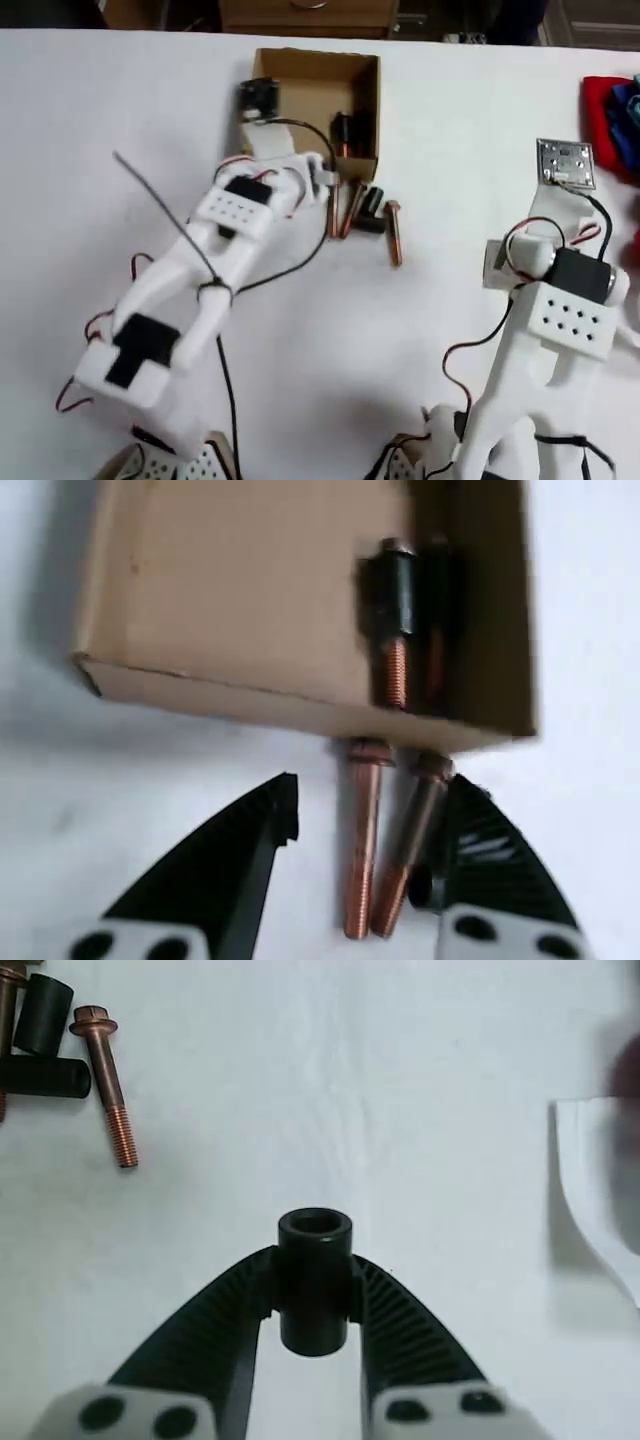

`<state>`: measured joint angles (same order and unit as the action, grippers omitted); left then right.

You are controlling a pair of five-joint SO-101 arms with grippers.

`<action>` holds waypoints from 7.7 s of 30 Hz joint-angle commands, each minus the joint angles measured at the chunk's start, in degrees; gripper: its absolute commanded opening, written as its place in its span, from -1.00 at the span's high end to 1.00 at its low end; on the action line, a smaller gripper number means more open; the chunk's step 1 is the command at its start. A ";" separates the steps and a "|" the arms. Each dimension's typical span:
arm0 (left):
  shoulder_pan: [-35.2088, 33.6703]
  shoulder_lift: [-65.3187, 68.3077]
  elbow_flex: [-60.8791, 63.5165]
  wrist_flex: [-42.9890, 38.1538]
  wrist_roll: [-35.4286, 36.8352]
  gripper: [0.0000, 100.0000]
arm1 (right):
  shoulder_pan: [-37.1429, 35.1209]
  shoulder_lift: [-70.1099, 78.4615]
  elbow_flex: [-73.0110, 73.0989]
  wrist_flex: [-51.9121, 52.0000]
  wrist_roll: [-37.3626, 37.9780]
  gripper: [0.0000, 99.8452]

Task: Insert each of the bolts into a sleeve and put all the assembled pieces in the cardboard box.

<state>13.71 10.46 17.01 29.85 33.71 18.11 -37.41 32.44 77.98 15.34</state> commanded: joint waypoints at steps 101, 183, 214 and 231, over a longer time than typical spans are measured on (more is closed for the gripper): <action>3.52 51.69 -78.64 71.65 -13.80 0.95 | -1.63 -2.95 6.07 -1.71 0.35 0.96; 18.11 -50.81 16.04 -2.64 -15.21 0.95 | -39.08 -53.32 58.11 -68.35 -13.01 0.95; 18.20 -50.55 24.31 -2.02 -24.44 0.93 | -38.99 -53.67 57.58 -68.18 -14.68 0.95; 13.71 -50.55 4.79 20.75 -24.35 0.39 | -35.82 -53.49 57.58 -64.57 -14.95 0.95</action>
<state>30.24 -39.38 28.79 48.48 9.54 -19.96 -90.86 93.36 13.19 0.92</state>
